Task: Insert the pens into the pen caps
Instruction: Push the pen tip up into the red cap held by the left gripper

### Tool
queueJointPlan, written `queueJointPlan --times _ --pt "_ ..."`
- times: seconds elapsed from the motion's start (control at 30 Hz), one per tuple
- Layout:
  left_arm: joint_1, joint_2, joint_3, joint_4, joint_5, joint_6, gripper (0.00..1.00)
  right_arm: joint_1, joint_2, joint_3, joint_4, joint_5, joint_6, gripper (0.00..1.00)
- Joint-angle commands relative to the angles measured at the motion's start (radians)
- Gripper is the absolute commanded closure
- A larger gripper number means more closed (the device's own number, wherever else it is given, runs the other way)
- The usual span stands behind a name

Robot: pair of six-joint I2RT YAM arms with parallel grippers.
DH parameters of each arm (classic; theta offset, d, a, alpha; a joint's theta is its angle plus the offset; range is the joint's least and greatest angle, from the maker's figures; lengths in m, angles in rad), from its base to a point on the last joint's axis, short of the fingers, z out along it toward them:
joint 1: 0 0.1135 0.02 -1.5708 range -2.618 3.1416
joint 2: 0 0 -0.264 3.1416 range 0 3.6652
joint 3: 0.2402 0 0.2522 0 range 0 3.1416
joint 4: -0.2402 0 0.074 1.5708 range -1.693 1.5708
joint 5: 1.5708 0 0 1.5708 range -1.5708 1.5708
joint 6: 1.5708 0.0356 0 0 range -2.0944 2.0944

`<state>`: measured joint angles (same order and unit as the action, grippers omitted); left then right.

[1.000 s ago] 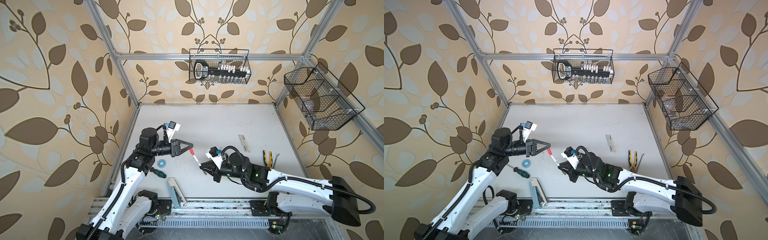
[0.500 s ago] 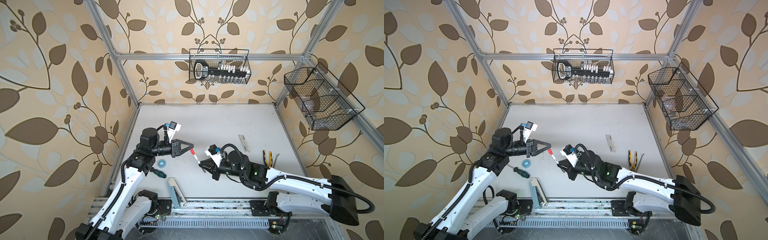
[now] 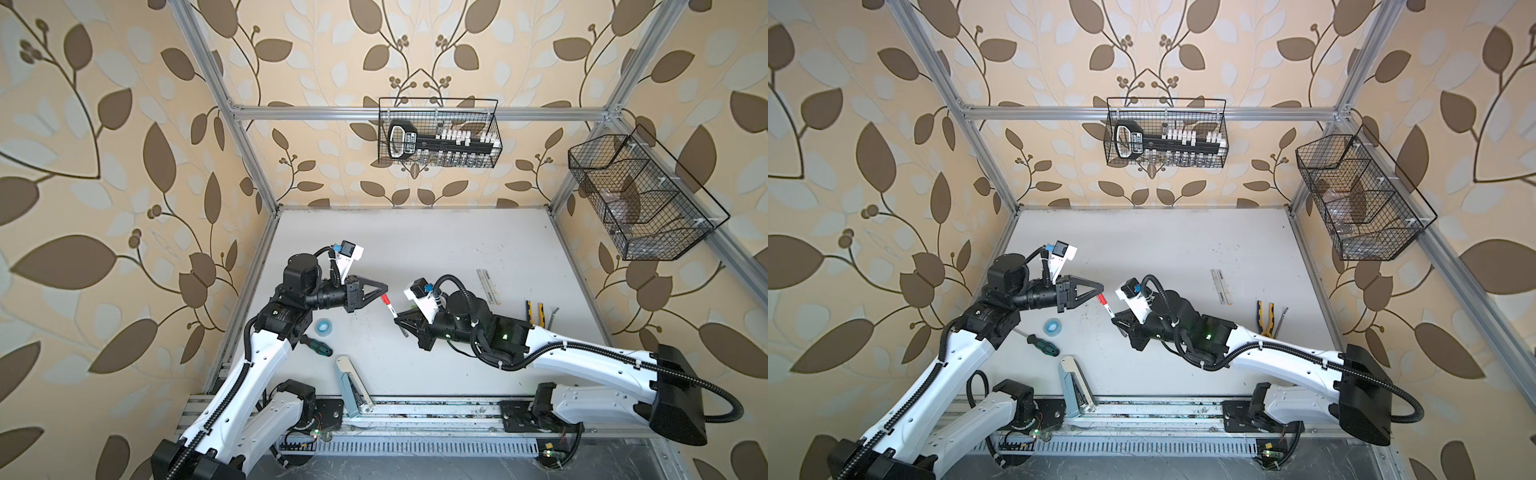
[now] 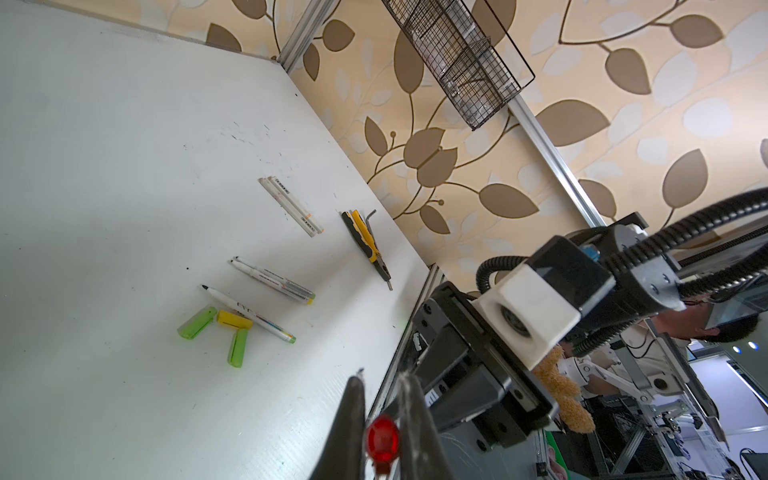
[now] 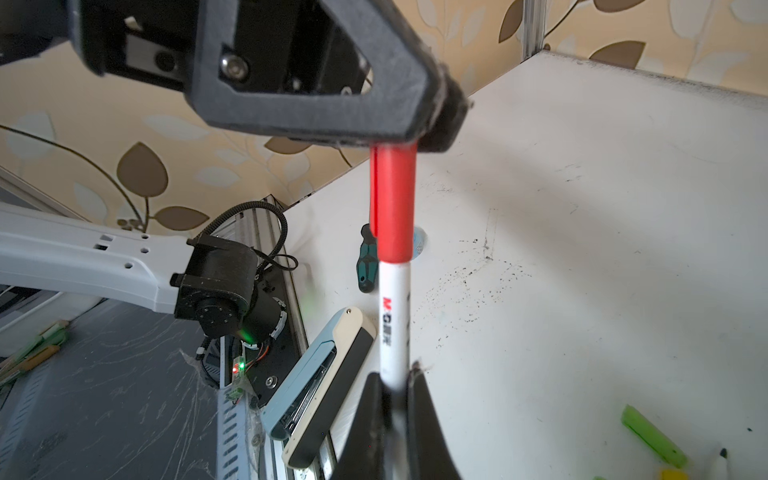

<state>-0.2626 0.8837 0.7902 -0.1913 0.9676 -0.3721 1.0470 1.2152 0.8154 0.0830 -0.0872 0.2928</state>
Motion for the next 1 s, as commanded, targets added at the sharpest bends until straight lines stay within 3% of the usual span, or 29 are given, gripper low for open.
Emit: queueJointPlan --times 0.0,0.53,0.7,0.87,0.97 --pt "-0.049 0.013 0.015 -0.120 0.056 0.044 1.00 -0.003 0.005 0.103 0.147 0.060 -0.007 0.99" --pt "-0.055 0.004 0.030 -0.152 0.059 0.066 1.00 -0.044 0.024 0.242 0.106 0.038 -0.067 1.00" --pt "-0.040 -0.073 -0.003 -0.048 0.033 -0.022 1.00 -0.034 0.047 0.220 0.064 -0.022 -0.043 0.85" --pt "-0.018 -0.054 -0.004 -0.015 0.064 -0.052 1.00 -0.020 0.062 0.182 0.076 -0.033 -0.011 0.71" --pt "-0.014 -0.052 -0.006 -0.007 0.070 -0.059 1.00 -0.019 0.072 0.171 0.081 -0.024 -0.006 0.68"
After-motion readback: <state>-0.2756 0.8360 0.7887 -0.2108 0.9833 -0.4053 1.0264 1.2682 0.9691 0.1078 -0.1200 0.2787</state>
